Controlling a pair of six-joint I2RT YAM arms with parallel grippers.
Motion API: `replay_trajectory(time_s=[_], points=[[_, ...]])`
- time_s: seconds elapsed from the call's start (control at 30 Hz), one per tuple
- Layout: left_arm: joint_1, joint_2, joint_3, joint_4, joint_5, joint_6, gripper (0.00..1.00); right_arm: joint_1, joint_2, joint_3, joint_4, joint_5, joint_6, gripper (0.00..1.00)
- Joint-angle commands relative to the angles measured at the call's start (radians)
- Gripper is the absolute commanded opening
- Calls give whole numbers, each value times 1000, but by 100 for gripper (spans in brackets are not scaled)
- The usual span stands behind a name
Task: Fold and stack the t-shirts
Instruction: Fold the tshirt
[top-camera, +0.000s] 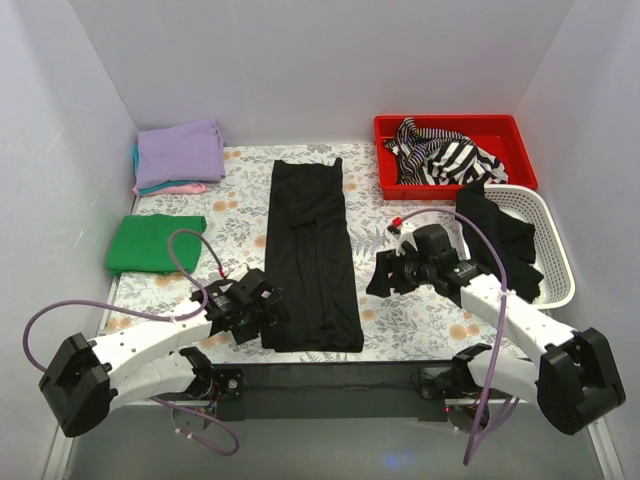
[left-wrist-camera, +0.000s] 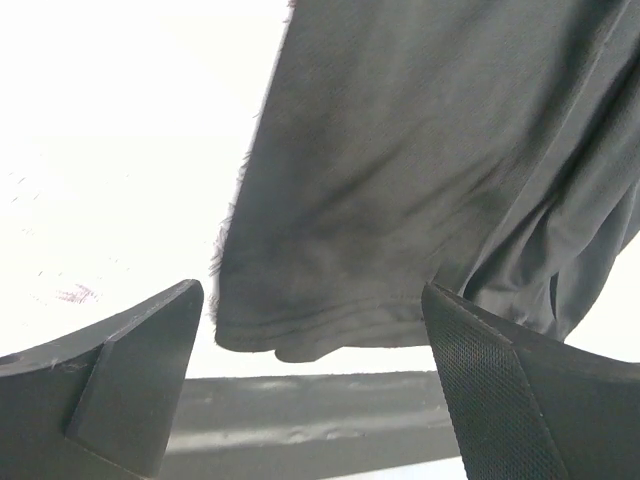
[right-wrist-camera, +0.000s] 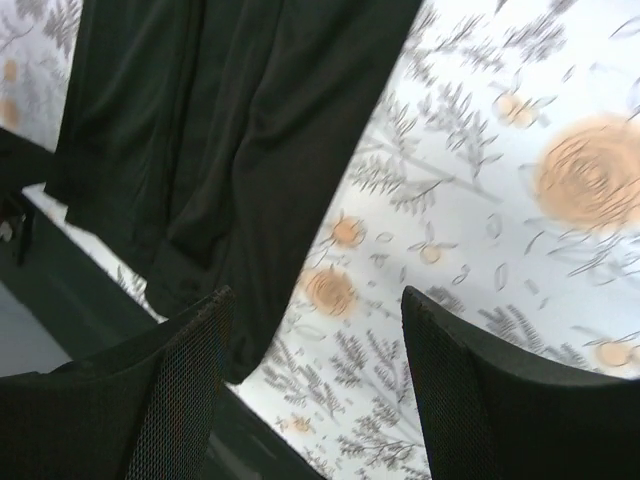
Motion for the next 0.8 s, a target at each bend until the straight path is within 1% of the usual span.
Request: replay_trajectory(time_s=[0.0,0.1,0.13,0.2,0.3,0.43,0.57,0.67,0.7,0.77], points=[[3,-50,-11,-77,-14,-54,90,15,-89,-76,32,-101,111,73],[2,-42,-11,-104,6,-66,90,36,-156,-174,31,-123,173,73],[2,-33,-11,-107,50,-74,90,45,-169,-192,34,-121,186,73],[0,-2,-22,-98,94,-77,91,82,-182,-211,35,-118,232,73],[-5,3,-39,-113,92,-81,90,142,-199,-238,44,-110,280,73],[-5,-54,-60,-90,89,-80,90,199,-169,-257,78,-89,328,73],[-5,-63,-68,-87,85,-89,91,252,-147,-277,121,-48,383,73],[-5,-53,-83,-35,130,-88,90,272,-126,-295,138,-37,417,72],[-5,-51,-94,-22,144,-83,90,285,-121,-307,168,-37,427,72],[-5,-47,-102,5,170,-75,87,297,-115,-321,204,-41,456,72]])
